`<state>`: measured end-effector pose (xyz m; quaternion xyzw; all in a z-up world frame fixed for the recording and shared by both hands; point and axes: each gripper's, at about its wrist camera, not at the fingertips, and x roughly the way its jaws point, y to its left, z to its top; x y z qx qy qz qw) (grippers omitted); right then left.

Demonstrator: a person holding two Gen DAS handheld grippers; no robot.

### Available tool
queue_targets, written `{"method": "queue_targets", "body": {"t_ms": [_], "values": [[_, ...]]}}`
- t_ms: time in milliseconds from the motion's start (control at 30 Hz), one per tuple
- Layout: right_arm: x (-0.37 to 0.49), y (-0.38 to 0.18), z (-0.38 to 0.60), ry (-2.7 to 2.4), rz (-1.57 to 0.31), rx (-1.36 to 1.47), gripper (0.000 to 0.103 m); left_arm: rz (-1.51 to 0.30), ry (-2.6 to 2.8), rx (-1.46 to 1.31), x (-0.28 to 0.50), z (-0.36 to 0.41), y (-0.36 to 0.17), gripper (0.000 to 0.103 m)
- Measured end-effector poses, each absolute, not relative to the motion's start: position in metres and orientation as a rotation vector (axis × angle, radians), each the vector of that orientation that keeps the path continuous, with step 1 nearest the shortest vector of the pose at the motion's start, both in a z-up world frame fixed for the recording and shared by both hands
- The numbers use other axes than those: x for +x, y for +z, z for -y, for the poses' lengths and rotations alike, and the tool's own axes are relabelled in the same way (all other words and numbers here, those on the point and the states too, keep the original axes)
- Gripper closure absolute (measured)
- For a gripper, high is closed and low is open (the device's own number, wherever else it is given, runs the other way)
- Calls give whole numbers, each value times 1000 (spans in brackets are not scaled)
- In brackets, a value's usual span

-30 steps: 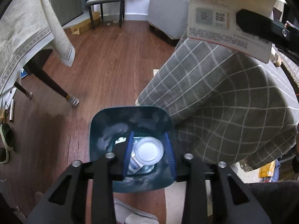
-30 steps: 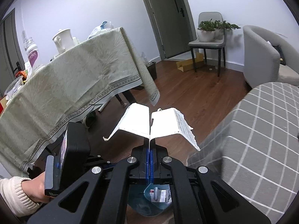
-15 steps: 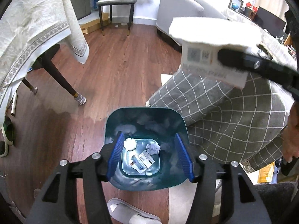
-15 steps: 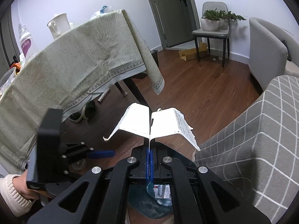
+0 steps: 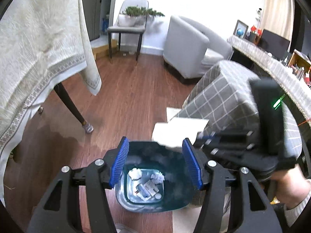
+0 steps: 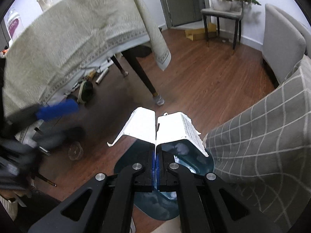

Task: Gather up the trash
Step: 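Open the left tool to drop the white lid into the bin, then lower the white card box into the bin and open the right tool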

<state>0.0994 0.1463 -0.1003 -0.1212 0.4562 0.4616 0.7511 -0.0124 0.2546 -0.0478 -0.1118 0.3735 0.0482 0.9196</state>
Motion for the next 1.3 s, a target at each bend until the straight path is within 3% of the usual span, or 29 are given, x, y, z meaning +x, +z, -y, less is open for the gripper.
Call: {"method": "queue_targets", "body": {"t_ms": [767,867,933,1300], "values": [[89,-162,-147,987,-1178,-398,102,-614,63,-195,-21,-237,-3,48],[88,-160,-144,996,-1180,-402,87,-603,64,-197,-19,-234,0,52],[87,-156,-143,1000,-1171,-403,59,-598,64,-194,-18,-231,3,52],[83,-91,-120,1044,-1012,-320,58,-558,64,-161,-12,-209,29,52]]}}
